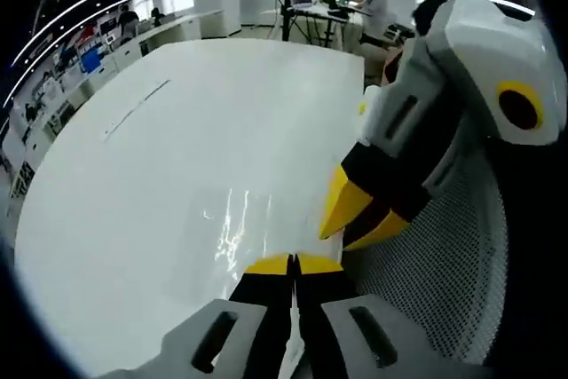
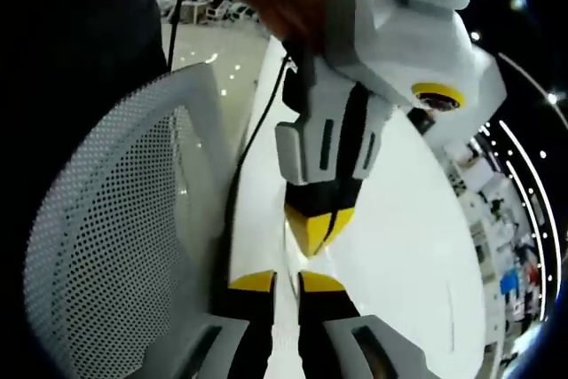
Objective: Open the resealable bag by pulling the two sides of the seal apart until the entire bag opening is separated and visibly accessible.
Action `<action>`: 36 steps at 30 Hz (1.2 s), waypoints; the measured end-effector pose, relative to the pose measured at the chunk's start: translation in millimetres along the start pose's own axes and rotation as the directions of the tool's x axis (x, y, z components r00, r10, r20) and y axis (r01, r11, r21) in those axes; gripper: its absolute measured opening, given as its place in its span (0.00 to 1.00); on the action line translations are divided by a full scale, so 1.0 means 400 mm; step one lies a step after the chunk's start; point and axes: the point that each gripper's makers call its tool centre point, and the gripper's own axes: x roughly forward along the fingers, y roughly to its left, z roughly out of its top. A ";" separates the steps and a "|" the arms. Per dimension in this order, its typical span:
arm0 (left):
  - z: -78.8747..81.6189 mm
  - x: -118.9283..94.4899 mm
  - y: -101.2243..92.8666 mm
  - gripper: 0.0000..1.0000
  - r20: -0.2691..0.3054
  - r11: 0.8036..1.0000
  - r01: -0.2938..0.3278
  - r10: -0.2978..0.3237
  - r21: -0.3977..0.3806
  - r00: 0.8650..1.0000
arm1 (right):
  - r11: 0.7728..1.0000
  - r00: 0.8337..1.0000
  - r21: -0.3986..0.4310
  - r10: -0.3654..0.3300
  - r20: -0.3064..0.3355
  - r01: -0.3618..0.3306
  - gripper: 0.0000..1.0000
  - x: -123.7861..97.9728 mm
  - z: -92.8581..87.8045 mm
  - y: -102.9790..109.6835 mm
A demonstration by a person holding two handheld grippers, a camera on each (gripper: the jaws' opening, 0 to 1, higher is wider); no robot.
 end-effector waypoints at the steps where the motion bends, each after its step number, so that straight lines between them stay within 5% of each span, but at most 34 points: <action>1: 0.002 -0.002 0.003 0.00 -0.003 1.000 -0.009 0.009 0.014 1.000 | 1.000 1.000 0.002 -0.005 0.004 0.005 0.05 0.003 0.003 -0.001; 7: 0.019 -0.005 0.006 0.00 0.022 0.999 -0.028 0.027 0.041 0.999 | 0.999 1.000 0.019 -0.025 -0.002 0.025 0.03 0.014 0.009 -0.009; 14: 0.068 -0.026 0.048 0.00 0.122 0.982 -0.164 0.152 0.098 0.981 | 0.998 0.999 0.039 -0.050 -0.016 0.051 0.00 0.020 0.002 -0.019; 23: 0.143 -0.074 0.100 0.00 0.240 0.931 -0.329 0.287 0.156 0.927 | 0.993 0.995 0.074 -0.090 -0.030 0.092 0.00 0.017 -0.005 -0.032; 26: 0.182 -0.085 0.103 0.00 0.310 0.929 -0.338 0.280 0.152 0.909 | 0.992 0.995 0.078 -0.094 -0.034 0.097 0.00 0.019 -0.006 -0.031; 31: 0.213 -0.102 0.114 0.00 0.338 0.908 -0.383 0.312 0.167 0.888 | 0.990 0.993 0.082 -0.115 -0.030 0.117 0.00 0.012 -0.003 -0.044; 36: 0.266 -0.136 0.126 0.00 0.428 0.889 -0.437 0.344 0.138 0.836 | 0.982 0.987 0.099 -0.159 -0.028 0.161 0.00 -0.003 -0.007 -0.075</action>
